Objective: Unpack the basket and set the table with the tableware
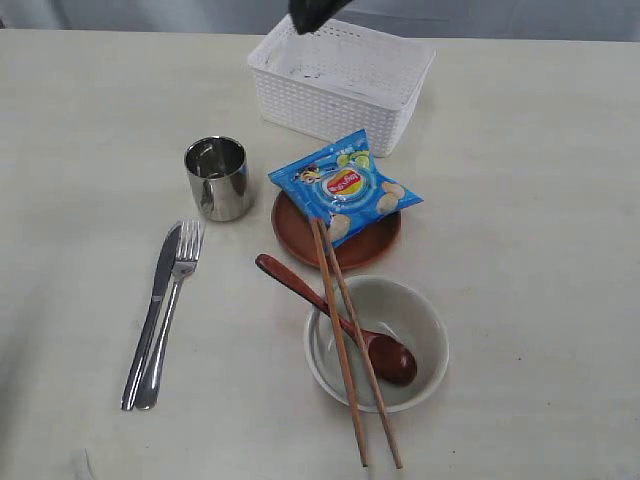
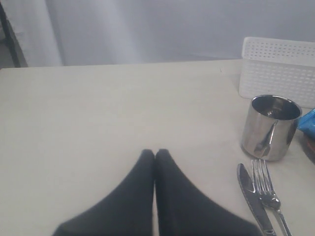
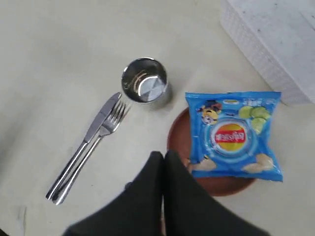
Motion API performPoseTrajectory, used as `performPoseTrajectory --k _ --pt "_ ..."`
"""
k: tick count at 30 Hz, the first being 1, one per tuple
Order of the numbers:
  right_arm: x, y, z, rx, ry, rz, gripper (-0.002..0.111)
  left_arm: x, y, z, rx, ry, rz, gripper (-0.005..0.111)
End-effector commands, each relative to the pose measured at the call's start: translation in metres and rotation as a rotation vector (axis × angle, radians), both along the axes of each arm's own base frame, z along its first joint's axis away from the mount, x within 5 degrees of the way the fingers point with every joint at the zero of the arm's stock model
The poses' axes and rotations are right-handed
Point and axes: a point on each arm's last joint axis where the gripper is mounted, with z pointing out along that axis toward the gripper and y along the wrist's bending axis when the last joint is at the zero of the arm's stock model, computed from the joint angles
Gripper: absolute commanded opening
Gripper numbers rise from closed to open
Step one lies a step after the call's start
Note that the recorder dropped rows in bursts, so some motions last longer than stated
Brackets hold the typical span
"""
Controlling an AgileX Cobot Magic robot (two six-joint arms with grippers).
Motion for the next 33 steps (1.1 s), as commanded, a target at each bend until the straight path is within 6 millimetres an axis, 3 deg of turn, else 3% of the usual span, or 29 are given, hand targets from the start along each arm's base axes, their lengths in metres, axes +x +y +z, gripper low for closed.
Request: performPoseTrajectory --k 1,6,15,18,25,33 --pt "0.006 -0.052 0.001 0.001 0.027 -0.112 0.0 0.0 0.0 0.0 0.004 -0.008 -0.007 0.0" --pt "0.001 -0.111 -0.026 -0.015 0.089 -0.172 0.0 0.0 0.0 0.0 0.004 -0.008 -0.007 0.0" --pt "-0.034 -0.173 -0.06 0.093 0.034 -0.275 0.0 0.0 0.0 0.0 0.004 -0.008 -0.007 0.0" --pt "-0.055 -0.184 -0.058 0.121 -0.102 -0.289 0.0 0.0 0.0 0.0 0.004 -0.008 -0.007 0.0" --pt "-0.113 -0.2 -0.031 0.23 -0.495 -0.292 0.0 0.0 0.0 0.0 0.004 -0.008 -0.007 0.0" --pt "-0.169 -0.212 -0.024 0.295 -0.667 -0.285 0.0 0.0 0.0 0.0 0.004 -0.008 -0.007 0.0"
